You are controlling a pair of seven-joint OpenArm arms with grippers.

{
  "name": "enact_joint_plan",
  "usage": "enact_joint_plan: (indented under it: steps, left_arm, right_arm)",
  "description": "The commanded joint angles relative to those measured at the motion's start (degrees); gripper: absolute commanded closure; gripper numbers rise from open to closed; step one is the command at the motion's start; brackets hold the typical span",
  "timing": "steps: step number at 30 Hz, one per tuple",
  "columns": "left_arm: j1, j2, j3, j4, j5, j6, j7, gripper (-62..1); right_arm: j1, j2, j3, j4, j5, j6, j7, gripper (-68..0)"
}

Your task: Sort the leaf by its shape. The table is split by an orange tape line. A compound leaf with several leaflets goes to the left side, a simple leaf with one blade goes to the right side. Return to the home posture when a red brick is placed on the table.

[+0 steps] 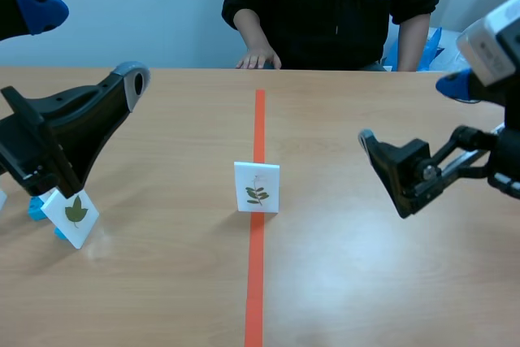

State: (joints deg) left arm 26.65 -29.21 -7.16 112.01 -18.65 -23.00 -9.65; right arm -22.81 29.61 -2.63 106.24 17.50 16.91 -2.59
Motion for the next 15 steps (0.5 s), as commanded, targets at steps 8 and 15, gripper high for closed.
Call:
enact_joint_plan:
  steps: [8, 15]
  left_arm:
    - [-0.5, -0.2, 0.2, 1.4, -0.6, 0.1, -1.0, -61.3]
    - [-0.5, -0.2, 0.2, 1.4, -0.6, 0.1, -1.0, -61.3]
  right_arm:
    - [9.5, 3.1, -1.3, -14.0, 1.9, 5.7, 5.8, -65.3]
    - [18.3, 3.5, -8.6, -23.4, 2.2, 7.9, 7.7, -65.3]
